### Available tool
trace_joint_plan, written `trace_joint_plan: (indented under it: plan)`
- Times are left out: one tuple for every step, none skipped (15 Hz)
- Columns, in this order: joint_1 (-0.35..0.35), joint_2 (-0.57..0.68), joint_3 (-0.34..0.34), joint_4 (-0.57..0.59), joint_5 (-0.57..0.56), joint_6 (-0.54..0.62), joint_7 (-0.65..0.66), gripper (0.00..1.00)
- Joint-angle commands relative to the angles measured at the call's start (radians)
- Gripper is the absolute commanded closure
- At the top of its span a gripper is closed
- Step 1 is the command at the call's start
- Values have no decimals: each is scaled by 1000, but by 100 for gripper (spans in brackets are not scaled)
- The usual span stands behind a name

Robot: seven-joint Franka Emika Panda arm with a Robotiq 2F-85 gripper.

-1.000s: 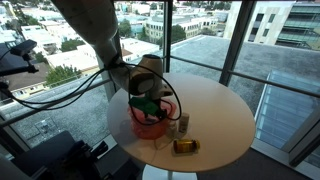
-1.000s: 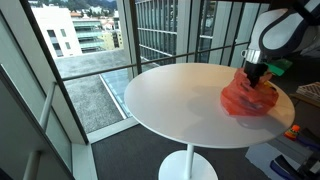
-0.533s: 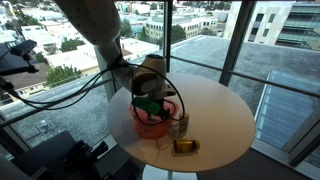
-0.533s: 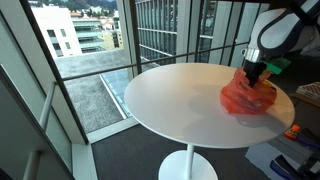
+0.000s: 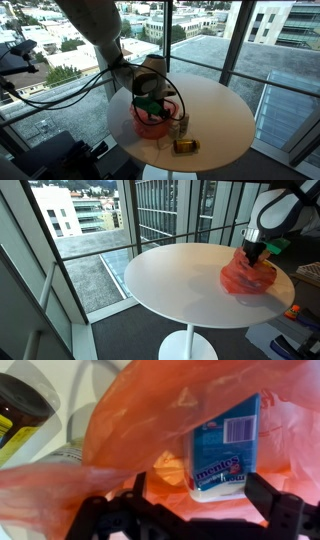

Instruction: Remove the blue packet from the plastic bag

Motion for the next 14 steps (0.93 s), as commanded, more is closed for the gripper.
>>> trace_joint_plan:
  plan:
    - [-10,-5,13,1,-1,5,-8,0]
    - [-11,-5,16,0,1,4,-10,0]
    - [-11,-6,17,-1,1,4,-10,0]
    - [-10,-5,18,-1,1,4,-10,0]
    - [-10,-5,19,-1,1,4,-10,0]
    - [-9,-4,20,-1,1,4,-9,0]
    - [-9,-4,21,-1,1,4,-10,0]
    - [-8,-3,21,-1,0,4,-9,0]
    - [-8,-2,22,0,0,3,-8,0]
    - [-8,-1,22,1,0,4,-8,0]
    - [-8,1,23,2,0,4,-8,0]
    - [-9,3,24,3,0,4,-9,0]
    - [-9,4,25,3,1,5,-10,0]
    - [-9,6,26,3,1,6,-10,0]
